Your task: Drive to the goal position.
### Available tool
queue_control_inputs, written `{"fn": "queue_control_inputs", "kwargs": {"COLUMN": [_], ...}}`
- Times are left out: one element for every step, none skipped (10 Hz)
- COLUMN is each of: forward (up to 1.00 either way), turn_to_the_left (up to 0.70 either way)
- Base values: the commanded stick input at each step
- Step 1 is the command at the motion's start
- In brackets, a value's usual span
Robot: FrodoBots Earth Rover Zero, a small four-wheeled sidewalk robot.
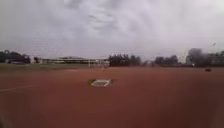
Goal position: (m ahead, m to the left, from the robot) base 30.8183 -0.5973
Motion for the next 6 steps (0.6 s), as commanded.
{"fn": "queue_control_inputs", "kwargs": {"forward": [0.5, 0.5, 0.5, 0.5, 0.5, 0.5], "turn_to_the_left": [-0.5, -0.5, -0.5, -0.5, -0.39, -0.16]}}
